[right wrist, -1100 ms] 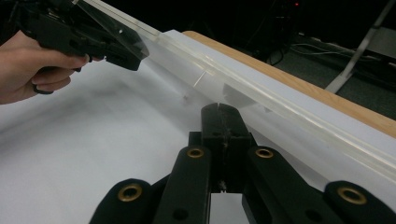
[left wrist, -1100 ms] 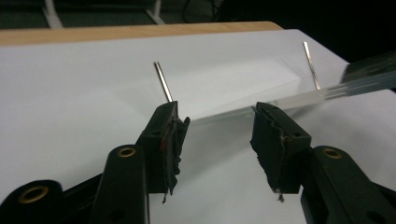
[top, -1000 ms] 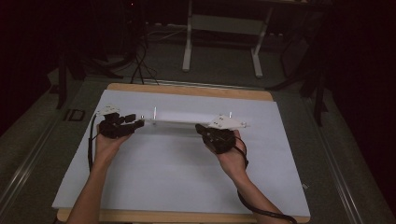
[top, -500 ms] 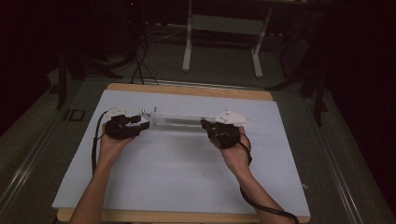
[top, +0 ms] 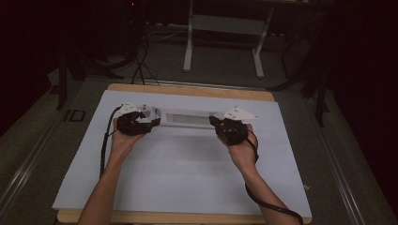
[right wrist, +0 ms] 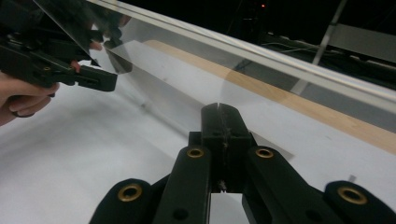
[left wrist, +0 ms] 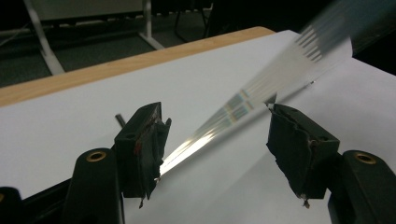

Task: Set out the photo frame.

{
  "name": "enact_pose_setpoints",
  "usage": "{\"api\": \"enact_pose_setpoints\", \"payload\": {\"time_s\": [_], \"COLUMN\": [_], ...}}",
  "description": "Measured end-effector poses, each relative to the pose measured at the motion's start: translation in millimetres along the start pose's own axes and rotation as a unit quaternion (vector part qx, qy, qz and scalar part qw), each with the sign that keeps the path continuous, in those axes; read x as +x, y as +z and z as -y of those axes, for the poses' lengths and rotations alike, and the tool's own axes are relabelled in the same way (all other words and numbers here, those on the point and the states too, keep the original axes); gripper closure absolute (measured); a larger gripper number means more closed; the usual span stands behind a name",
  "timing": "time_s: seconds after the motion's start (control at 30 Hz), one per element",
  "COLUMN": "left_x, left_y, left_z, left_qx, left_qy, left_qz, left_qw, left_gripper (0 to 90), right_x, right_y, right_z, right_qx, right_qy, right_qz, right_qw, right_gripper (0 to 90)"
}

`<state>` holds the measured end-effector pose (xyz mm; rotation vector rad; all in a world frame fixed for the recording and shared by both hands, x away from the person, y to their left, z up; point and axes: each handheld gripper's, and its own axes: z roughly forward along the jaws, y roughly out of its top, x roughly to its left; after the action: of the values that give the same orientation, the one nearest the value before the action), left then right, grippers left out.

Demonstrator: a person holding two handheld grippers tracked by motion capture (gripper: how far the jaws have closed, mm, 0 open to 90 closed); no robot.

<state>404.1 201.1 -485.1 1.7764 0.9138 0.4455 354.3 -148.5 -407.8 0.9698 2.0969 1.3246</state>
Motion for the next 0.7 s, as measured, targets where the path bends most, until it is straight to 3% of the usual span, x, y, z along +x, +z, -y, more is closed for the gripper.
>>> {"api": "enact_pose_setpoints", "payload": {"time_s": [0.27, 0.43, 0.7], "left_x": [0.1, 1.1, 3.4], "left_y": [3.5, 3.8, 6.3], "left_z": [-2.9, -2.9, -5.5], "left_qx": [-0.009, -0.016, -0.022], "left_qy": [-0.002, -0.003, -0.017], "left_qz": [0.000, -0.006, -0.013], "left_qw": [1.0000, 0.9998, 0.9995], "left_gripper": [37.5, 39.3, 40.2], "right_x": [-10.4, -17.0, -25.1], "right_y": [-2.5, -1.8, 2.5], "right_z": [-2.9, 6.6, 21.5], "right_qx": [-0.002, 0.002, 0.021], "right_qy": [0.005, 0.013, 0.008], "right_qz": [0.013, 0.012, 0.010], "right_qw": [0.9999, 0.9998, 0.9997], "right_gripper": [90.0, 89.6, 76.3]}}
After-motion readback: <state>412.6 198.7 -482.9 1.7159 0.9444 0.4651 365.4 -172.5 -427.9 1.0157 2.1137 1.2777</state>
